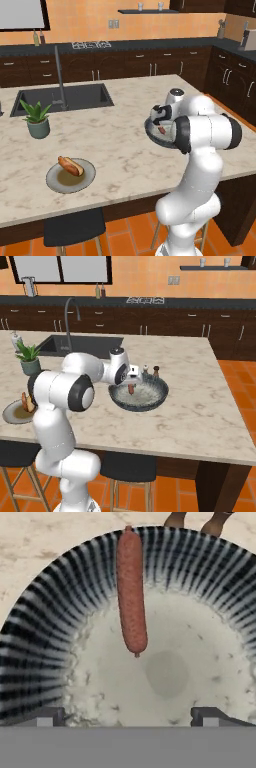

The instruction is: Place one bun and one sausage from the bowl on each plate.

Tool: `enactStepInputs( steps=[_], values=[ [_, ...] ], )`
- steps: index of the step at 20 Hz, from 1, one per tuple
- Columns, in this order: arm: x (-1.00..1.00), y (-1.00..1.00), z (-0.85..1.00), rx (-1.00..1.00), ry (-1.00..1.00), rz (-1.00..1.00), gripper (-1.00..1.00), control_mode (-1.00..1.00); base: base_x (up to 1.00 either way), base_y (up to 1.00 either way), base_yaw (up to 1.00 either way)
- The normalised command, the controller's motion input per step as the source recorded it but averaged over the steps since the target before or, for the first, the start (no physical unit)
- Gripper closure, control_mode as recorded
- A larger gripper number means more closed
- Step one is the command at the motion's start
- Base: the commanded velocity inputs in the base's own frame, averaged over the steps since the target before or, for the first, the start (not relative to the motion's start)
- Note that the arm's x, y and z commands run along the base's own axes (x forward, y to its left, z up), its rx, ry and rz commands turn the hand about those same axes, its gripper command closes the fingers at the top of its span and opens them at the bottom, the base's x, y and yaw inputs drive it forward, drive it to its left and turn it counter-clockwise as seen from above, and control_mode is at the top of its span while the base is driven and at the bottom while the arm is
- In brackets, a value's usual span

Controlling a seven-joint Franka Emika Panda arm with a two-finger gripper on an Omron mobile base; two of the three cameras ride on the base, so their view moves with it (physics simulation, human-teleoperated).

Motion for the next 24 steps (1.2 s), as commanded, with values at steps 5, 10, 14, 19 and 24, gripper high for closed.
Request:
enactStepInputs(
  steps=[5,10,14,19,24],
  values=[
    [0.47,-0.17,-0.16,0.04,0.01,0.0,-1.0,-1.0,0.0,0.0,0.0],
    [0.24,-0.01,-0.5,0.0,0.0,0.06,-1.0,-1.0,0.0,0.0,0.0],
    [0.32,0.0,-0.37,0.0,0.0,0.05,-1.0,-1.0,0.0,0.0,0.0],
    [0.27,0.0,-0.31,-0.02,0.0,0.03,-1.0,-1.0,0.0,0.0,0.0],
    [0.18,0.0,-0.35,-0.02,0.0,0.02,-1.0,-1.0,0.0,0.0,0.0]
  ],
)
